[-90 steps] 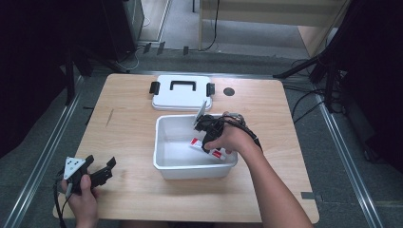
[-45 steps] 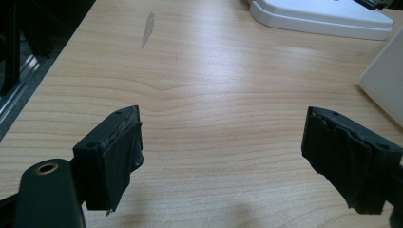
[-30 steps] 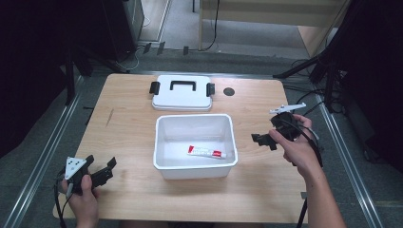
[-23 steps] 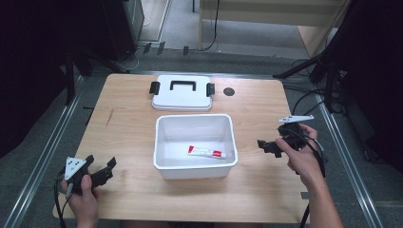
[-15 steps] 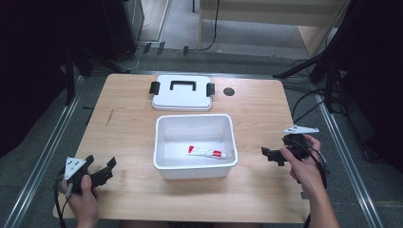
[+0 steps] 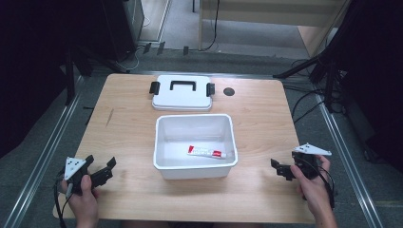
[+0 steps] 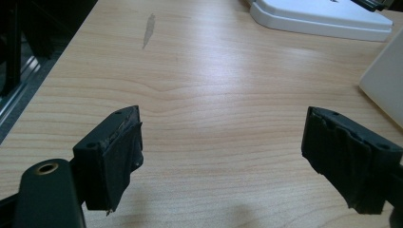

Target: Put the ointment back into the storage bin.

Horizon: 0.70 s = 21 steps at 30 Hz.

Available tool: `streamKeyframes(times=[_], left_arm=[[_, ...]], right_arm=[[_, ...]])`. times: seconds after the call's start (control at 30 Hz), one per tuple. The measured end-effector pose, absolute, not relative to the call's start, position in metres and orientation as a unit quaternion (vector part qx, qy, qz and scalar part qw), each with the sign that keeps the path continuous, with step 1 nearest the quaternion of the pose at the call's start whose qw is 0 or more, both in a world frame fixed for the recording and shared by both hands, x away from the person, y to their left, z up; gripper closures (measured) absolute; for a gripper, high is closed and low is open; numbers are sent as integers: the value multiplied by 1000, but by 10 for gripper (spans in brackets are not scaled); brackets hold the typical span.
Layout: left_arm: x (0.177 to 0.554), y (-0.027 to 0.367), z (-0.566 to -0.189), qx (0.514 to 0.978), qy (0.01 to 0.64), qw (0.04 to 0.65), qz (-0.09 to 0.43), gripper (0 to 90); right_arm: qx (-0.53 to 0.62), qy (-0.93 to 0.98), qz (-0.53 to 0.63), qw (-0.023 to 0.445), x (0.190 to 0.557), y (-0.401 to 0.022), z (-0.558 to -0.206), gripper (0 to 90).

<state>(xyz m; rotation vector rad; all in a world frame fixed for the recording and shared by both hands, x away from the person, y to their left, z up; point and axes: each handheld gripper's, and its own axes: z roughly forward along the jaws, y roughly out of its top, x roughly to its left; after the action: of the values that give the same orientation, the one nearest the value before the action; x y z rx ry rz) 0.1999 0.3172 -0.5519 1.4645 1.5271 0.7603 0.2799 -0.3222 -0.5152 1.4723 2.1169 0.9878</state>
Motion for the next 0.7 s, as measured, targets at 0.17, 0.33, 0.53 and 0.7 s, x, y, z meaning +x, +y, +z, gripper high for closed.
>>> streamKeyframes(times=[0.17, 0.33, 0.53, 0.7], left_arm=[[200, 317, -552, 587, 613, 432, 303, 144], [200, 317, -552, 587, 614, 432, 304, 144], [199, 316, -552, 588, 613, 431, 305, 144], [199, 316, -552, 588, 613, 431, 304, 144]], right_arm=[[532, 740, 363, 194, 267, -333, -525, 77], [536, 735, 362, 203, 257, -341, -529, 95], [538, 727, 371, 210, 246, -350, -533, 97], [542, 719, 380, 213, 237, -357, -538, 97]])
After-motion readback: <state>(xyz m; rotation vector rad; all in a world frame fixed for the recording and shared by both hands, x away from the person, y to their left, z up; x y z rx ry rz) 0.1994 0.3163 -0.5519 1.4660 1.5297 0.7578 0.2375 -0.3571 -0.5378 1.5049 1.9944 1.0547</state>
